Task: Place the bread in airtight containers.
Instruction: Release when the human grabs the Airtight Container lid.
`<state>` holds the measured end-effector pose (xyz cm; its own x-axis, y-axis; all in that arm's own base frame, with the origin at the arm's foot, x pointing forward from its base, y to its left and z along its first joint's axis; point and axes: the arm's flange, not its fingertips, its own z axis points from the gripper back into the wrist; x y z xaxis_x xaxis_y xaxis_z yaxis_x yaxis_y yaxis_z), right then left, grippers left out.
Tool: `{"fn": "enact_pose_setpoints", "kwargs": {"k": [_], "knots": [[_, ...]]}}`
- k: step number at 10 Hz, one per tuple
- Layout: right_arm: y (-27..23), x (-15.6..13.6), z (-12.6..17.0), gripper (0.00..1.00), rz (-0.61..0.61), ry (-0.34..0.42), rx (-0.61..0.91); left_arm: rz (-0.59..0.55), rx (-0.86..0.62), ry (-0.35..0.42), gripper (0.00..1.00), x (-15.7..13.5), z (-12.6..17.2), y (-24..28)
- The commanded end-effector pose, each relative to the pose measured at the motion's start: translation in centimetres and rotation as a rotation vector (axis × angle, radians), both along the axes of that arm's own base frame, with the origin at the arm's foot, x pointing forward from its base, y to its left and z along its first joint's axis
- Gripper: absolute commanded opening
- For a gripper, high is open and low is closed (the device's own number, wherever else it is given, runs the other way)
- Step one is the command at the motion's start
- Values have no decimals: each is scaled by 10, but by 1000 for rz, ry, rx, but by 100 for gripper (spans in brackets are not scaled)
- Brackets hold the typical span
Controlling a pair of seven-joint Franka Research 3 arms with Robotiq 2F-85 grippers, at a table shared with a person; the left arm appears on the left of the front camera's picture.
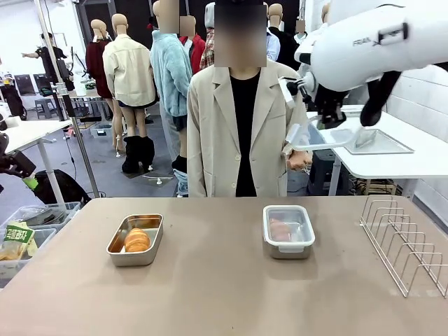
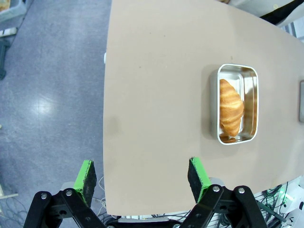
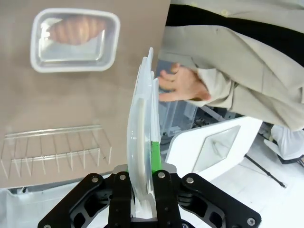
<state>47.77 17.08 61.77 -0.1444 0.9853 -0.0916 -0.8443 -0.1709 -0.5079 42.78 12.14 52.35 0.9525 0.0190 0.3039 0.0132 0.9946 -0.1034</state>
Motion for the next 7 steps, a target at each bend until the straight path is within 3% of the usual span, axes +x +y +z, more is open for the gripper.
{"fn": "enact_pose_setpoints", "kwargs": {"k": [1, 7], "knots": [[17, 26, 2, 0, -47, -17, 72, 5, -4, -7, 100, -1, 0, 2], [54, 72, -19, 0, -146, -4, 70, 5, -4, -7, 100, -1, 0, 2]]}}
